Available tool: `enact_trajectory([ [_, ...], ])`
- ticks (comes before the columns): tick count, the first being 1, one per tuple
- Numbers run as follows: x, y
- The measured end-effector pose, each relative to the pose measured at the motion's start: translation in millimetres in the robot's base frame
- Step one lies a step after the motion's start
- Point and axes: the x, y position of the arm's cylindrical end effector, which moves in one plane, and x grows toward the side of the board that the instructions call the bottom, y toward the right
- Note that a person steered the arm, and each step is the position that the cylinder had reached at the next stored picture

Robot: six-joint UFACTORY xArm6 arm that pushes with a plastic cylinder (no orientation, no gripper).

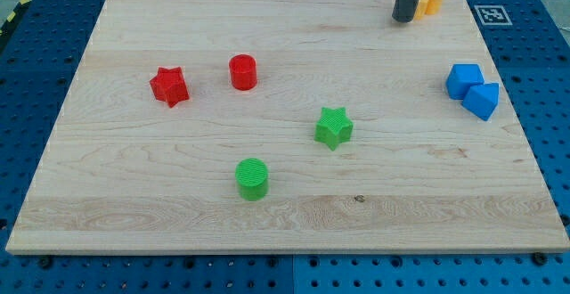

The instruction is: Move the green star towards the center left

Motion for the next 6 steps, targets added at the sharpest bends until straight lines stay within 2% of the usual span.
enact_trajectory([
  [2, 32, -33],
  [3, 32, -33],
  [5, 85, -33],
  [6, 89, -33],
])
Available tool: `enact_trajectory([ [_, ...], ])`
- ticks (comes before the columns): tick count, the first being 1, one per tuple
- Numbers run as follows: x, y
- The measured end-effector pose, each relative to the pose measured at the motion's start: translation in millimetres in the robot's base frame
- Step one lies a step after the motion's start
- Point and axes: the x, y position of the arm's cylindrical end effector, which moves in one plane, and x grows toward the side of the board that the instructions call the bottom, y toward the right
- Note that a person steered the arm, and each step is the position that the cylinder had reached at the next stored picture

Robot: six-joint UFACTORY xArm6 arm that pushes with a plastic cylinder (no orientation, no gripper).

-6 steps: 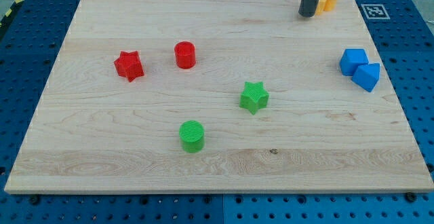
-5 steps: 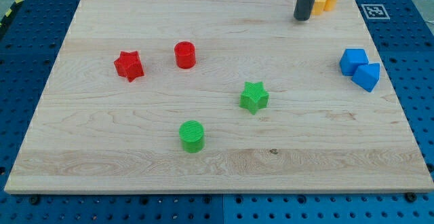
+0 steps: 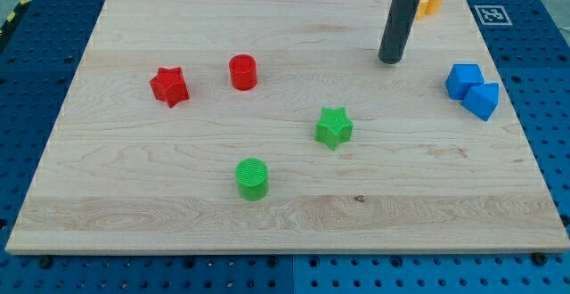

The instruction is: Move the green star towards the center left

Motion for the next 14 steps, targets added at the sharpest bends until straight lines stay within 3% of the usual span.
enact_trajectory([
  [2, 32, 9],
  [4, 34, 9],
  [8, 119, 0],
  [10, 120, -35],
  [12, 121, -35],
  [14, 142, -54],
])
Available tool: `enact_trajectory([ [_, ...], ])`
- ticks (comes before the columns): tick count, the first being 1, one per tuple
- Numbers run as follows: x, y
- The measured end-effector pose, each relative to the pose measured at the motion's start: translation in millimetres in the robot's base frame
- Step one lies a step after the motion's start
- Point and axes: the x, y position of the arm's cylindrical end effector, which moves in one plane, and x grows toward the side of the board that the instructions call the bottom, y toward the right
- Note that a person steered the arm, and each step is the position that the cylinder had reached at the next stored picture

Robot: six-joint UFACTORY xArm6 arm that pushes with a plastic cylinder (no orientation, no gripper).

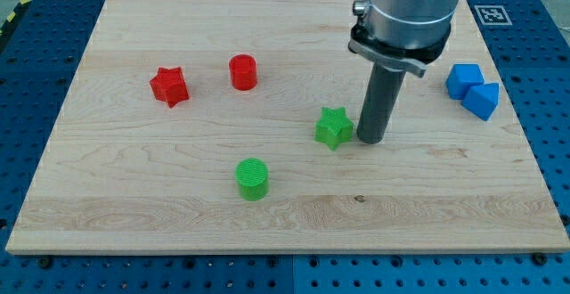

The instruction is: Move the green star towards the center left

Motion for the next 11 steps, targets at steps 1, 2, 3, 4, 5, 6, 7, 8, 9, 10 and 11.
enact_trajectory([
  [1, 1, -6],
  [2, 1, -6],
  [3, 2, -6],
  [4, 2, -22],
  [5, 2, -50],
  [6, -8, -63],
  [7, -45, -63],
  [8, -50, -72],
  [9, -49, -117],
  [10, -43, -131],
  [11, -24, -136],
])
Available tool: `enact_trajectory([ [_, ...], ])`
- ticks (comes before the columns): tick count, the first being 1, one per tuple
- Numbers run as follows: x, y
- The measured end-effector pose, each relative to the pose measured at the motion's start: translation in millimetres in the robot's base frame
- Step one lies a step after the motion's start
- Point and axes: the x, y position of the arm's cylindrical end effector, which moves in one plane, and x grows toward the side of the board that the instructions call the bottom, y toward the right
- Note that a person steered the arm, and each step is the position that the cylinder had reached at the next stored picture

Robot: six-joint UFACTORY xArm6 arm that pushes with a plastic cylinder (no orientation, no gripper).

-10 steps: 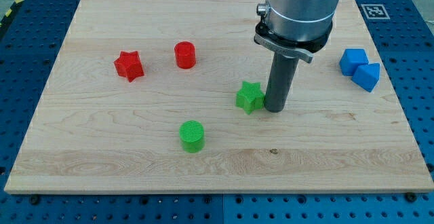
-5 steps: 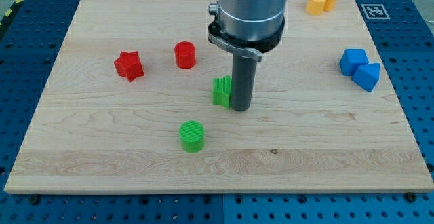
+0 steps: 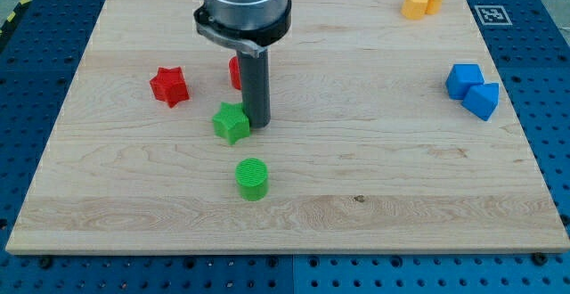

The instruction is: Move the green star towards the center left

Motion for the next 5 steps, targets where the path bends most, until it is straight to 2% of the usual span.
enact_trajectory([
  [1, 18, -10],
  [3, 22, -95],
  [4, 15, -123],
  [5, -11, -125],
])
